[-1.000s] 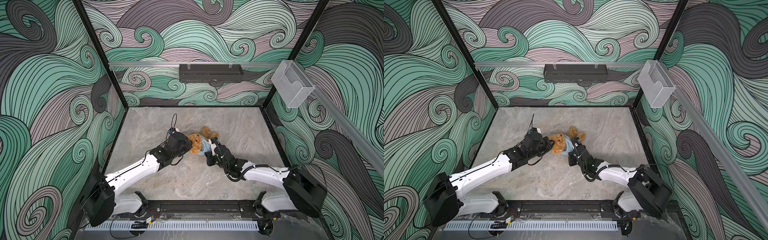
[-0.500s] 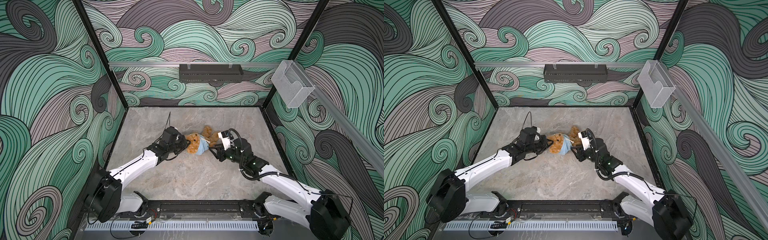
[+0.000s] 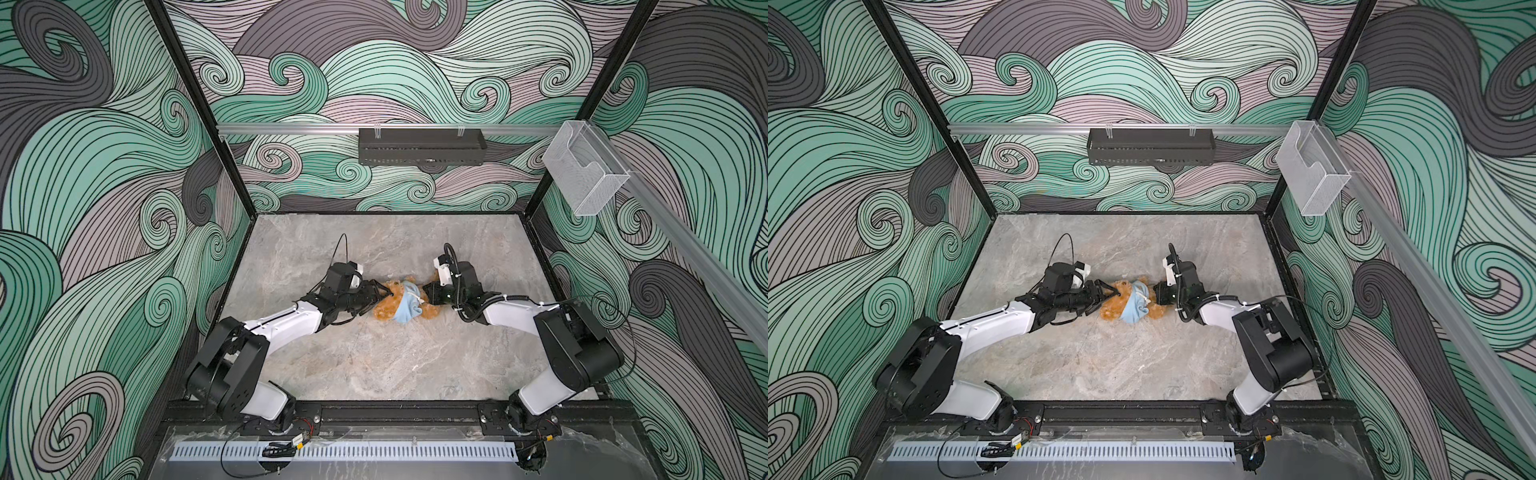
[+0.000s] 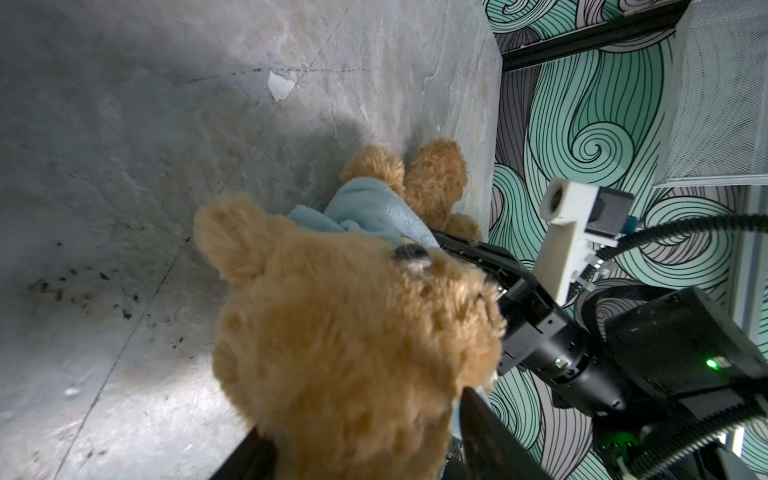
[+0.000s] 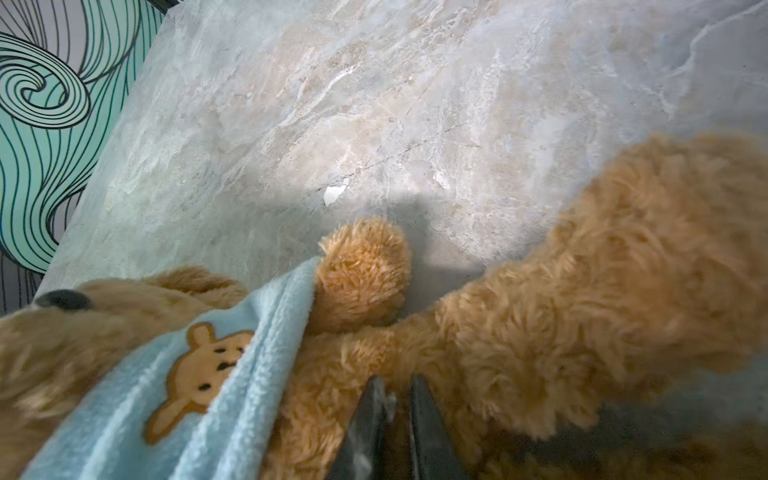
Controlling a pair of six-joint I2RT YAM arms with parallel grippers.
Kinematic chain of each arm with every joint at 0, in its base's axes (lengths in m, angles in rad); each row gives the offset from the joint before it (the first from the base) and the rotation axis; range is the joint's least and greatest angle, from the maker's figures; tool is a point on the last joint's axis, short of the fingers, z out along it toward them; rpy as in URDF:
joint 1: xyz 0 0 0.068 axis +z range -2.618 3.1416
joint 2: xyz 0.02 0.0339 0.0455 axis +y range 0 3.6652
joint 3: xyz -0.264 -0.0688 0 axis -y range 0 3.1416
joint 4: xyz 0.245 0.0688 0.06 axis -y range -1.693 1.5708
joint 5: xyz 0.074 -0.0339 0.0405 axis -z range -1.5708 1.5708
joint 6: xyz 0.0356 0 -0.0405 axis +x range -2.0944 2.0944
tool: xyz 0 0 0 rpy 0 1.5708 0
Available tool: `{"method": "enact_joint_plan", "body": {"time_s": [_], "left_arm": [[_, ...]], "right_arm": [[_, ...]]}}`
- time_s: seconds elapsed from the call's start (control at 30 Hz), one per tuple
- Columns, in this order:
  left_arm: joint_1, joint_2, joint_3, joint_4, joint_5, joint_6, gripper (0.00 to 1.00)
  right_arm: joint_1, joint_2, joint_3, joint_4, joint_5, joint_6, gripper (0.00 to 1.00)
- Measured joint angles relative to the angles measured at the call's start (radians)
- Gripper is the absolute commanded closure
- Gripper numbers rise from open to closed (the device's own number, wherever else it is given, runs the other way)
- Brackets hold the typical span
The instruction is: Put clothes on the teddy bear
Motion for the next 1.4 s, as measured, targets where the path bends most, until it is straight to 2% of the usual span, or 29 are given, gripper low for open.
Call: {"method": "enact_joint_plan", "body": {"time_s": [0.1,0.27,0.33,0.53,0.67,0.8,0.87,0.9,0.97,1.03,1.2,1.4], "left_arm": [[-0.002,0.035,-0.011,0.05,0.019,-0.027,0.17],[-0.016,0.086,0.004,0.068,0.023,-0.029,0.17],[-0.023,0.107,0.021,0.058,0.019,-0.021,0.2],[-0.027,0.142,0.044,0.024,-0.012,0.022,0.44],[-0.029,0.15,0.047,0.021,-0.026,0.066,0.65],[-0.035,0.15,0.043,0.043,-0.045,0.133,0.81],[-0.035,0.148,0.031,0.066,-0.056,0.172,0.87],[-0.035,0.146,0.022,0.08,-0.061,0.194,0.94],[-0.035,0.144,0.009,0.097,-0.066,0.228,1.0],[-0.035,0.138,0.003,0.103,-0.07,0.263,1.0],[-0.036,0.117,0.005,0.088,-0.086,0.303,1.0],[-0.037,0.106,0.025,0.043,-0.098,0.297,1.0]], "right_arm": [[0.028,-0.015,-0.047,0.053,0.026,0.006,0.86],[0.055,-0.025,-0.095,0.124,0.068,0.021,0.86],[0.059,-0.025,-0.104,0.142,0.078,0.022,0.87],[0.064,-0.038,-0.124,0.162,0.093,0.014,0.83],[0.065,-0.093,-0.139,0.121,0.095,-0.014,0.73],[0.072,-0.221,-0.151,0.004,0.087,-0.067,0.57],[0.073,-0.306,-0.152,-0.073,0.071,-0.096,0.52],[0.073,-0.356,-0.152,-0.111,0.059,-0.111,0.5],[0.065,-0.432,-0.151,-0.167,0.022,-0.117,0.49],[0.052,-0.479,-0.145,-0.208,-0.04,-0.111,0.49],[0.048,-0.466,-0.116,-0.271,-0.212,-0.024,0.64],[0.097,-0.402,-0.027,-0.384,-0.241,0.033,0.74]]}}
